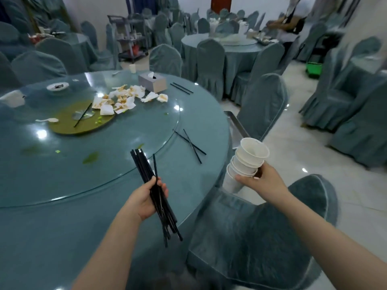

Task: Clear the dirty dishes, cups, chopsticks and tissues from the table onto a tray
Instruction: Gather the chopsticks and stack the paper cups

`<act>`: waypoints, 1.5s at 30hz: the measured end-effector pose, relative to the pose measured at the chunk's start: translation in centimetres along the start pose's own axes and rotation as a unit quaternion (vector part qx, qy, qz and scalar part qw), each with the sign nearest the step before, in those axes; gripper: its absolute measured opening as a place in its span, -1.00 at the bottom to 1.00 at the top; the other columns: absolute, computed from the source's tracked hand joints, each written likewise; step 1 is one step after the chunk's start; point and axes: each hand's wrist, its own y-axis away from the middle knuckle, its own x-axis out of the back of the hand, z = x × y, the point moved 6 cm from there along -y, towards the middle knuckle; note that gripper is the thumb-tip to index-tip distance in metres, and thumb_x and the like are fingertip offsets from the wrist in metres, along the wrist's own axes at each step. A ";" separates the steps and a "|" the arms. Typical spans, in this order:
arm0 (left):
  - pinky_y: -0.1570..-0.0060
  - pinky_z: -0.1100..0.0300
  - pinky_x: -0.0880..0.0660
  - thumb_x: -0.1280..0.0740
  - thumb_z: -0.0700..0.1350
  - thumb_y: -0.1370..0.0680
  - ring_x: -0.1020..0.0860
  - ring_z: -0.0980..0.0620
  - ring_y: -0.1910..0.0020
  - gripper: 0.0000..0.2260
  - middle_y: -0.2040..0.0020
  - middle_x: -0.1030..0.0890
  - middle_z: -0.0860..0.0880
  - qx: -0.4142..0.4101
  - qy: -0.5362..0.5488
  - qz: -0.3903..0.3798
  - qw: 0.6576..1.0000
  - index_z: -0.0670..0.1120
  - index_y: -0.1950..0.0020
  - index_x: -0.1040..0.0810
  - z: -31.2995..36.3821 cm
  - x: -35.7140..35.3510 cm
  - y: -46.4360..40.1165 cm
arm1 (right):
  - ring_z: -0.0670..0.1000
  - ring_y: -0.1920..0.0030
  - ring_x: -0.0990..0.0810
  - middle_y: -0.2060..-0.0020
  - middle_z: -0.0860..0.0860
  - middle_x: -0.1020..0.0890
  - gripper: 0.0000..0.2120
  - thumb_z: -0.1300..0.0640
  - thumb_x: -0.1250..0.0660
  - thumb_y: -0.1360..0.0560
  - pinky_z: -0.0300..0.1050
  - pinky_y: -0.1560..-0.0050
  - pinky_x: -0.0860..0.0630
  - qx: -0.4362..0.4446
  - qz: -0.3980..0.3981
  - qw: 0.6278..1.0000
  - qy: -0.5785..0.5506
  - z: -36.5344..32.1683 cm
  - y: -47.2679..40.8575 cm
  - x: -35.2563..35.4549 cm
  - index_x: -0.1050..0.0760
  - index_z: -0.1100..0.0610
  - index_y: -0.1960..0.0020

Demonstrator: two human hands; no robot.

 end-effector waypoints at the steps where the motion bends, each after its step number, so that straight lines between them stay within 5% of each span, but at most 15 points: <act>1: 0.45 0.26 -0.55 -0.17 -0.05 -0.63 -0.54 0.10 0.52 -0.79 0.48 -0.50 0.04 -0.002 -0.004 -0.008 1.000 -0.11 0.14 -0.45 -0.6 -1.7 -0.4 | -0.25 0.01 -0.61 -0.01 -0.23 -0.64 -0.52 0.05 -0.56 -0.30 -0.37 0.07 -0.51 0.006 0.012 1.000 0.000 -0.1 0.1 1.9 -0.50 -0.05 -0.17; 8: 0.53 0.36 -0.43 -0.16 -0.01 -0.62 -0.43 0.15 0.58 -0.77 0.50 -0.45 0.06 -0.001 -0.026 -0.088 0.996 -0.09 0.15 -0.45 -9.3 -18.3 -2.3 | -0.11 -0.05 -0.62 -0.04 -0.14 -0.65 -0.54 0.10 -0.56 -0.31 -0.14 -0.07 -0.53 0.036 0.039 0.999 -0.007 1.3 0.6 17.4 -0.50 -0.04 -0.16; 18: 0.62 0.42 -0.29 -0.20 0.13 -0.57 -0.28 0.18 0.67 -0.69 0.58 -0.32 0.09 -0.067 0.012 -0.055 0.996 -0.07 0.23 -0.36 -18.1 -33.8 -4.0 | -0.21 0.06 -0.60 0.03 -0.18 -0.64 -0.56 0.14 -0.55 -0.32 -0.37 0.13 -0.51 0.053 0.039 0.998 0.007 5.4 -2.0 35.4 -0.50 -0.03 -0.14; 22: 0.66 0.41 -0.24 -0.31 0.10 -0.52 -0.26 0.20 0.68 -0.70 0.60 -0.28 0.10 -0.099 0.024 -0.009 0.995 -0.07 0.26 -0.35 -18.9 -36.0 -6.3 | -0.19 0.05 -0.59 0.01 -0.18 -0.63 -0.56 0.13 -0.55 -0.32 -0.42 0.16 -0.49 0.057 0.020 0.998 0.003 7.5 -5.8 37.8 -0.49 -0.01 -0.14; 29: 0.63 0.43 -0.29 -0.20 -0.05 -0.62 -0.31 0.21 0.67 -0.78 0.61 -0.33 0.10 -0.099 0.060 0.006 0.993 -0.08 0.21 -0.41 -18.8 -39.9 -14.7 | -0.26 0.06 -0.57 0.00 -0.21 -0.61 -0.50 0.06 -0.56 -0.28 -0.41 0.19 -0.50 0.043 -0.025 0.999 -0.007 12.2 -14.7 39.9 -0.47 -0.07 -0.16; 36: 0.56 0.37 -0.43 -0.24 -0.06 -0.60 -0.44 0.17 0.61 -0.80 0.55 -0.44 0.06 -0.125 0.095 0.044 0.987 -0.11 0.19 -0.43 -16.8 -44.2 -21.1 | -0.12 -0.01 -0.59 -0.04 -0.17 -0.62 -0.45 0.05 -0.56 -0.26 -0.19 0.03 -0.53 0.030 -0.059 0.998 0.010 14.4 -25.0 43.0 -0.48 -0.05 -0.21; 42: 0.52 0.33 -0.50 -0.21 -0.06 -0.62 -0.47 0.11 0.60 -0.71 0.56 -0.46 -0.01 -0.161 0.124 0.099 0.974 -0.14 0.27 -0.40 -13.6 -43.6 -23.7 | -0.27 0.05 -0.60 0.04 -0.29 -0.64 -0.46 -0.03 -0.57 -0.19 -0.35 0.16 -0.52 0.047 -0.139 0.989 -0.006 14.4 -34.0 40.6 -0.49 -0.13 -0.13; 45: 0.56 0.32 -0.49 -0.21 -0.06 -0.62 -0.47 0.12 0.63 -0.71 0.59 -0.44 0.00 -0.192 0.171 0.156 0.954 -0.15 0.27 -0.38 -11.9 -42.2 -25.1 | -0.23 0.00 -0.61 -0.01 -0.24 -0.64 -0.43 -0.02 -0.58 -0.21 -0.30 0.07 -0.53 0.048 -0.174 0.983 -0.015 15.1 -38.9 38.8 -0.50 -0.09 -0.18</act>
